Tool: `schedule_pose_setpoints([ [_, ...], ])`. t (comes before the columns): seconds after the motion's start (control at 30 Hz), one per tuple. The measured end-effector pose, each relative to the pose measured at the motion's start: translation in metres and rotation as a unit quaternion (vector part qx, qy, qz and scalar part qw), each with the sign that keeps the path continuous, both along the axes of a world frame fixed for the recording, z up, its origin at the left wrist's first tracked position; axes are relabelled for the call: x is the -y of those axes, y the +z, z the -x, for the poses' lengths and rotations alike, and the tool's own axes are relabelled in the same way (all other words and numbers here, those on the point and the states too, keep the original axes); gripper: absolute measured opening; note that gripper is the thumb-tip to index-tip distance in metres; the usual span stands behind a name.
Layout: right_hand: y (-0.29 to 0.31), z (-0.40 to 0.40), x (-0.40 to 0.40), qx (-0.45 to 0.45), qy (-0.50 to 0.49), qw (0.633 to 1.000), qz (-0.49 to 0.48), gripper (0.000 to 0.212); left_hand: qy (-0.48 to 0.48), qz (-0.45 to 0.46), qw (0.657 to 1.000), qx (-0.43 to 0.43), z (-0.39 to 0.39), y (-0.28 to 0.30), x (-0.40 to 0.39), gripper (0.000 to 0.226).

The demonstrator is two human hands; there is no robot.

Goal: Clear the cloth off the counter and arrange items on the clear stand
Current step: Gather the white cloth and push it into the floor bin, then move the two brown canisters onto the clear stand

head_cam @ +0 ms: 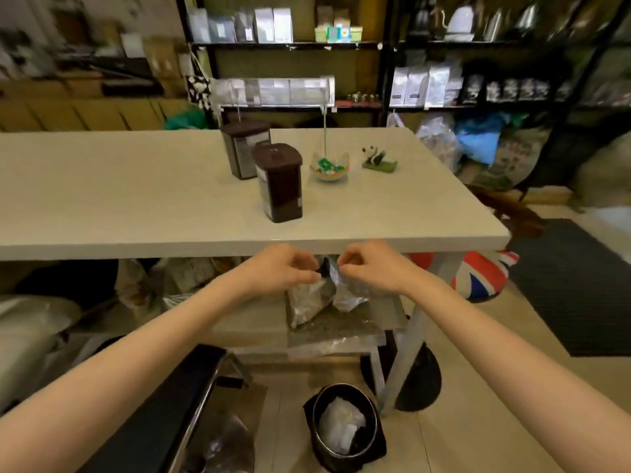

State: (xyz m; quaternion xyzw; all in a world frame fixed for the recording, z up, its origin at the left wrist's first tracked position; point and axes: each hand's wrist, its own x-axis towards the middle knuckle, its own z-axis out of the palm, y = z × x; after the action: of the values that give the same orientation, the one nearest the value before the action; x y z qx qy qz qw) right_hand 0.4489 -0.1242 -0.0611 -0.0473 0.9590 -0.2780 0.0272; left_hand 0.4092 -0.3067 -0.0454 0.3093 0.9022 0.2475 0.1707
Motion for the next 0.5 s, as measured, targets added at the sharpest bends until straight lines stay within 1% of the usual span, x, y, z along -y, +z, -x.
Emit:
schedule_pose_setpoints([
  [0.13, 0.029, 0.013, 0.010, -0.057, -0.018, 0.998, 0.010, 0.024, 0.065, -0.061, 0.994, -0.063, 0.013, 0.040, 0.017, 0.034],
  [0.23, 0.042, 0.026, 0.016, -0.095, -0.033, 0.995, 0.019, 0.027, 0.100, -0.104, 0.983, -0.116, 0.023, 0.059, 0.025, 0.036],
  [0.3, 0.048, 0.037, 0.019, -0.120, -0.039, 0.991, 0.033, 0.027, 0.121, -0.122, 0.976, -0.135, 0.032, 0.065, 0.029, 0.039],
  [0.4, 0.055, 0.055, 0.022, -0.151, -0.040, 0.986, 0.065, 0.029, 0.156, -0.117, 0.964, -0.179, 0.048, 0.068, 0.032, 0.044],
  [0.5, 0.056, 0.074, 0.023, -0.158, -0.039, 0.984, 0.065, 0.036, 0.195, -0.091, 0.954, -0.207, 0.064, 0.062, 0.033, 0.057],
])
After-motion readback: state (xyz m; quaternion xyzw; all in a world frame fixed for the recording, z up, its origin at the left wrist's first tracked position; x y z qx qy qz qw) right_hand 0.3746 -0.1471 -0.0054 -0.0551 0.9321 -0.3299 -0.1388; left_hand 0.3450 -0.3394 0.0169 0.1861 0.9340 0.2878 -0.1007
